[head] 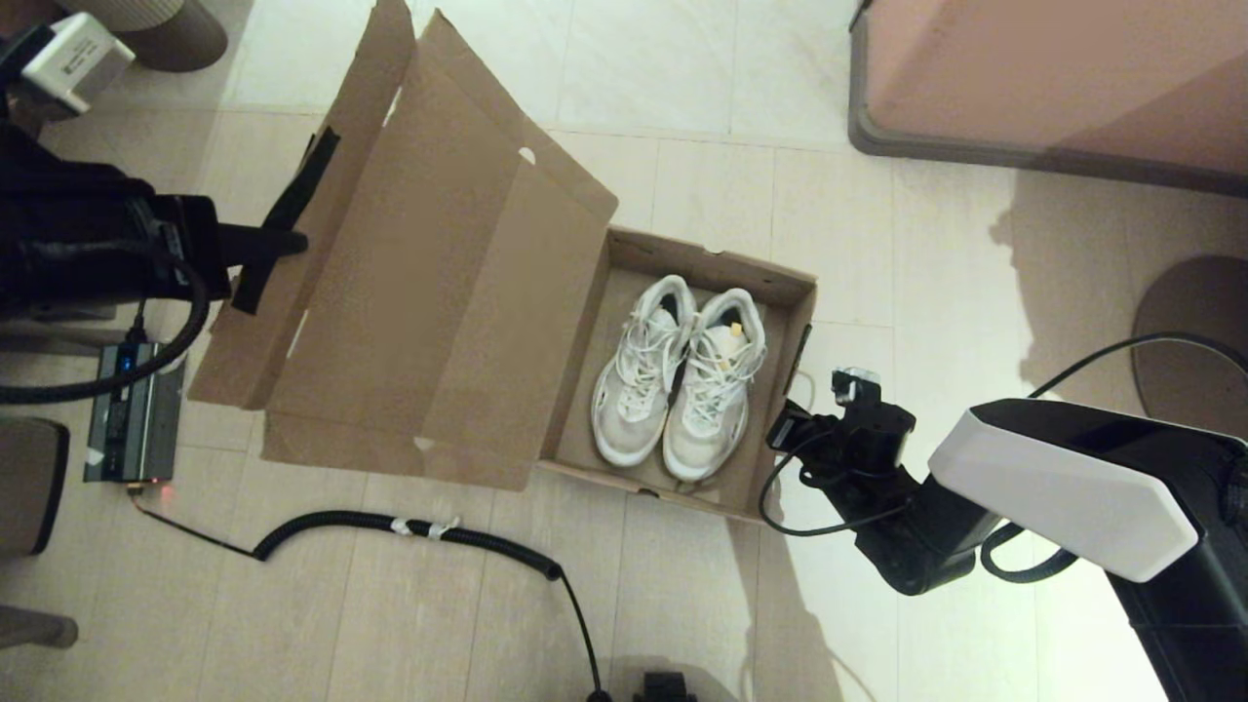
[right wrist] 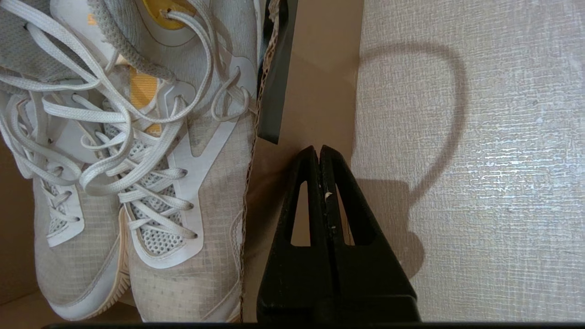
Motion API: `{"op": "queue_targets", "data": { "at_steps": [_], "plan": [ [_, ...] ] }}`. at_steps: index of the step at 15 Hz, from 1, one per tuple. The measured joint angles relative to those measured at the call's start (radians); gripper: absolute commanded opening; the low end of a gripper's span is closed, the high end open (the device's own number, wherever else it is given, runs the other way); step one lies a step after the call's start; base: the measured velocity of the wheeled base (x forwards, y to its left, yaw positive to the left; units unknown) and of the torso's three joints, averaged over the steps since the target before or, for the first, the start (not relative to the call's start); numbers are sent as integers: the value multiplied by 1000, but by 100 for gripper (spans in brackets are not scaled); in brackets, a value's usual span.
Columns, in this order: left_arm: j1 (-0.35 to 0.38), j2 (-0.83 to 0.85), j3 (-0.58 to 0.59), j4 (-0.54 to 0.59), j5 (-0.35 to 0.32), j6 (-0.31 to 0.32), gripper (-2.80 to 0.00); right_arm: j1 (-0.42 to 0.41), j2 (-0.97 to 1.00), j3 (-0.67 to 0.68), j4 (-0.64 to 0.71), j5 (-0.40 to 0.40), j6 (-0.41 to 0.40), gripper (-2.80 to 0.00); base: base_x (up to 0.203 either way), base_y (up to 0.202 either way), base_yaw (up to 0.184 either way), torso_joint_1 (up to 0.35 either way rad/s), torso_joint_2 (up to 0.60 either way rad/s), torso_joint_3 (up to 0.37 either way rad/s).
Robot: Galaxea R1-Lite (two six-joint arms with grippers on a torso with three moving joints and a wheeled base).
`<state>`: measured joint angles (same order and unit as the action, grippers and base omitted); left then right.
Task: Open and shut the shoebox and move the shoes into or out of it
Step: Close the shoe box
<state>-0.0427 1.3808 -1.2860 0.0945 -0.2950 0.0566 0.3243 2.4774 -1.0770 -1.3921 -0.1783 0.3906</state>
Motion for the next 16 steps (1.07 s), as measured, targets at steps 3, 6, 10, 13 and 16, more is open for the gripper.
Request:
{"op": "queue_targets", "data": {
  "at_steps": [3,6,10,13,16],
  "plan": [
    [-87,-36,0,29,55,-3,-280,0,4,-4,1,1,-1,-280,0,0,0,0,0,0],
    [-194,-61,3,38,98,-9,-280,0,7,-10,2,5,-4,-280,0,0,0,0,0,0],
    [-322,-78,7,51,164,-26,-280,10,15,-43,8,5,-7,-280,0,0,0,0,0,0],
    [-375,-80,10,55,176,-36,-280,46,17,-65,26,8,-8,-280,0,0,0,0,0,0],
    [-407,-79,10,54,211,-37,-280,82,23,-93,46,10,-11,-280,0,0,0,0,0,0]
  ]
}}
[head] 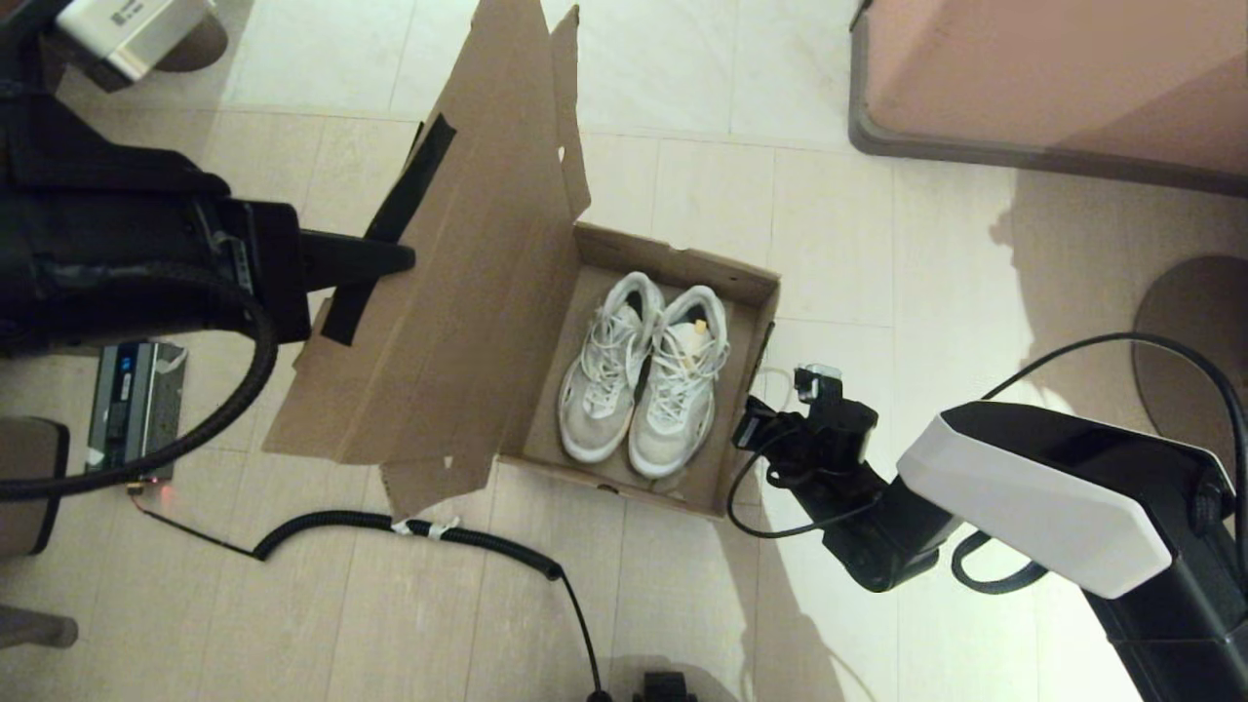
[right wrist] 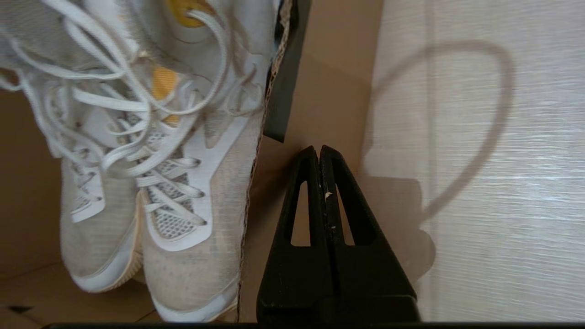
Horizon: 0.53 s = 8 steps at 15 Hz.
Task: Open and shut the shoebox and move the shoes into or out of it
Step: Close the shoe box
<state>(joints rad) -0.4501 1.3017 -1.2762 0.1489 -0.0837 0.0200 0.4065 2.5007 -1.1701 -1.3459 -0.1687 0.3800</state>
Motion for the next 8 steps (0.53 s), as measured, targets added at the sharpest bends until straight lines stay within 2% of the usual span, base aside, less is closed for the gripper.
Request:
{"op": "queue_targets", "data": {
  "at_steps": [8],
  "plan": [
    [-14,-4,0,0,7,-1,-280,103,64,-149,18,16,-11,-280,0,0,0,0,0,0]
  ]
}}
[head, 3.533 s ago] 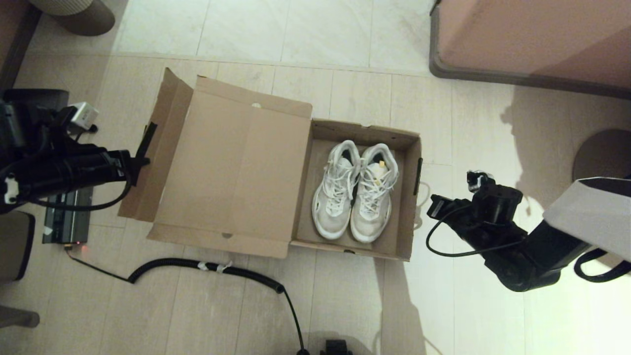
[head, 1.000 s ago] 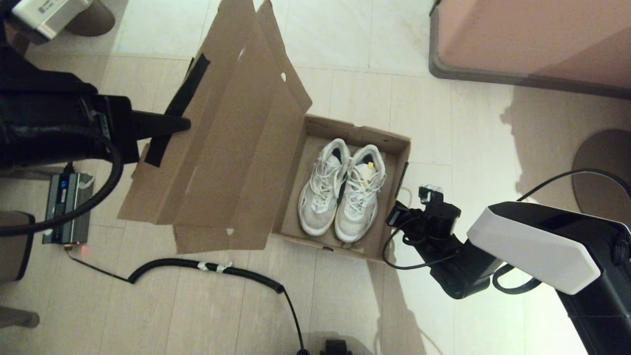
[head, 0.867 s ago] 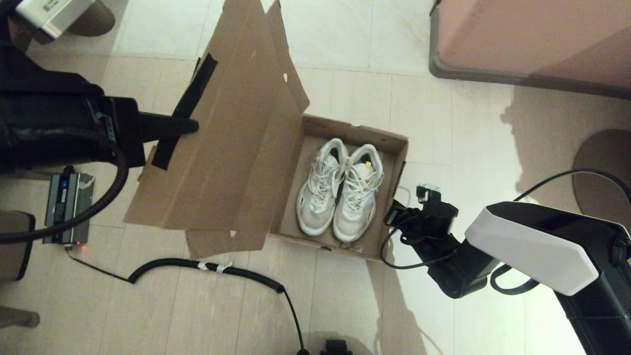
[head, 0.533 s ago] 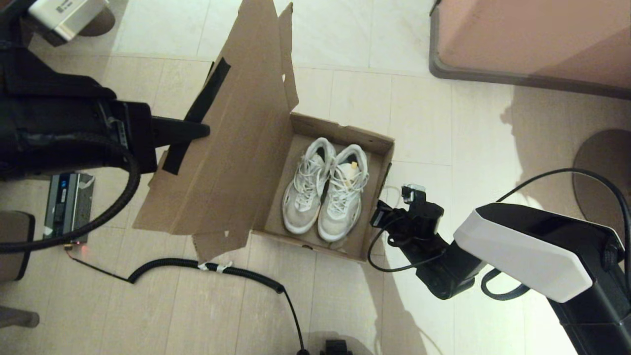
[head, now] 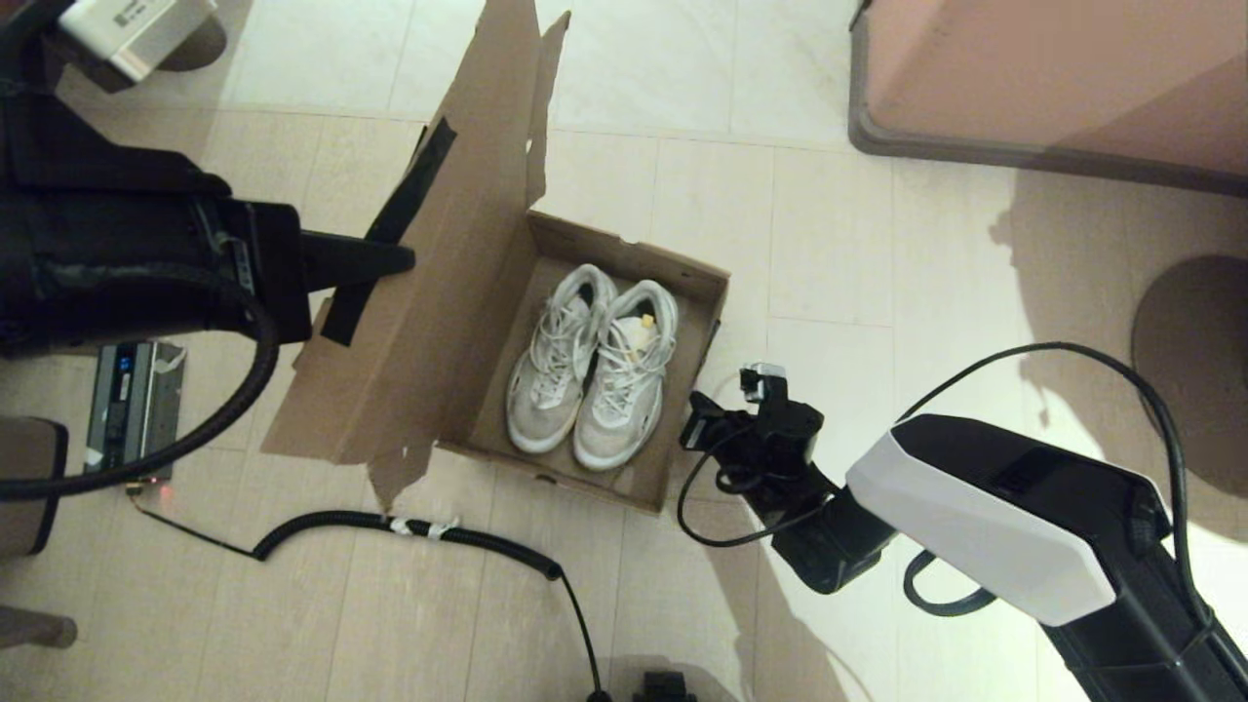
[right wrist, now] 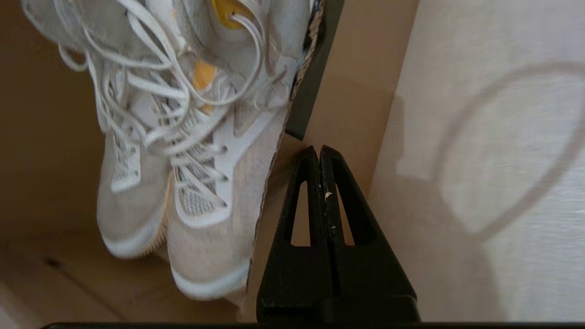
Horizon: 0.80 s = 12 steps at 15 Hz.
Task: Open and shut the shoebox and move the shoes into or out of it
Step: Close the shoe box
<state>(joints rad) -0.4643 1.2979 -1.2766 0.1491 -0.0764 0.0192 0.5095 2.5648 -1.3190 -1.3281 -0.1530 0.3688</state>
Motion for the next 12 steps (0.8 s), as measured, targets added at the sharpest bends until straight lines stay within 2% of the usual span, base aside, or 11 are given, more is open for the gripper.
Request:
{"op": "queue_targets", "data": {
  "at_steps": [7,8,12],
  "plan": [
    [-27,1,20,-3,-3,-30,-280,4,16,1,0,-4,-2,-280,0,0,0,0,0,0],
    [-33,0,22,-3,-3,-33,0,4,17,2,0,-5,-2,-280,0,0,0,0,0,0],
    [-63,0,24,-9,-7,-52,0,5,20,4,0,-7,-4,-280,0,0,0,0,0,0]
  ]
}}
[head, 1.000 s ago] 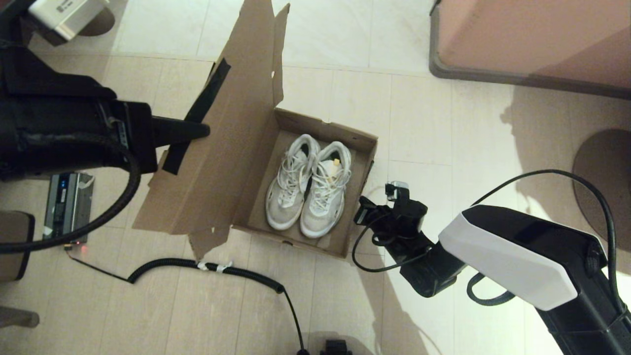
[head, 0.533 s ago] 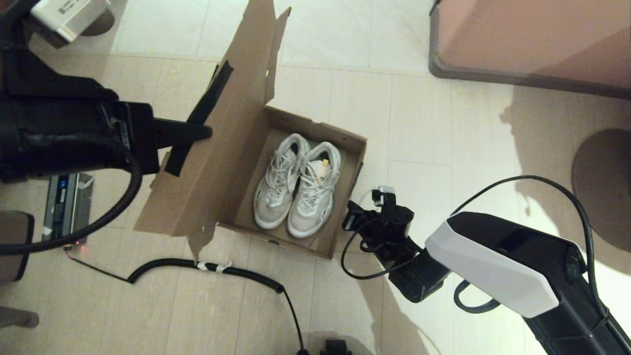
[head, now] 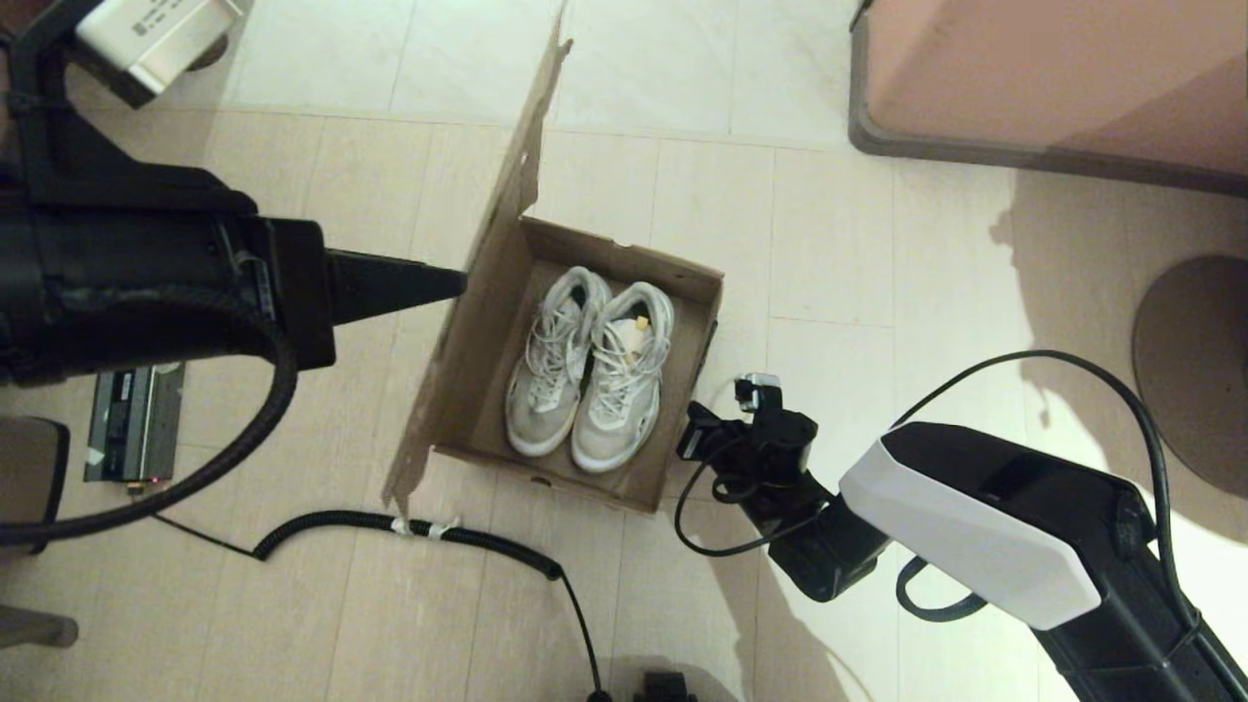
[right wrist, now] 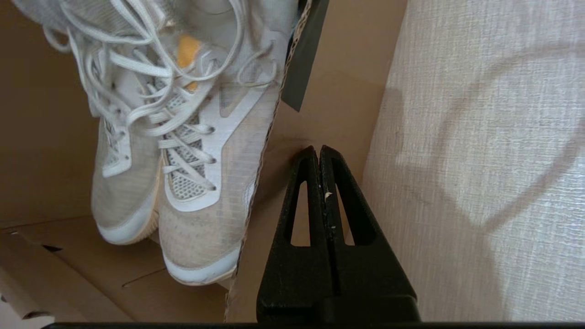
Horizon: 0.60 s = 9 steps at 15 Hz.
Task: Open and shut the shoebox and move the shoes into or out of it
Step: Close the shoe box
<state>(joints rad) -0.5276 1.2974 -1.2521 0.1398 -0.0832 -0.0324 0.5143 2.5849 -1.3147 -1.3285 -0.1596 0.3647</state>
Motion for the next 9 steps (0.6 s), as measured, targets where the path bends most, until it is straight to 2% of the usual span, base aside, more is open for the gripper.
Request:
{"op": "queue_targets", "data": {
  "at_steps": [5,7,9],
  "plan": [
    [-21,-3,-4,4,2,-45,0,-1,1,10,-2,-6,-5,-280,0,0,0,0,0,0],
    [-23,-4,-3,4,2,-46,0,-35,-29,77,23,-43,-68,-280,0,0,0,0,0,0],
    [-23,-5,3,4,2,-47,0,-121,-111,171,67,-114,-141,-280,0,0,0,0,0,0]
  ]
}}
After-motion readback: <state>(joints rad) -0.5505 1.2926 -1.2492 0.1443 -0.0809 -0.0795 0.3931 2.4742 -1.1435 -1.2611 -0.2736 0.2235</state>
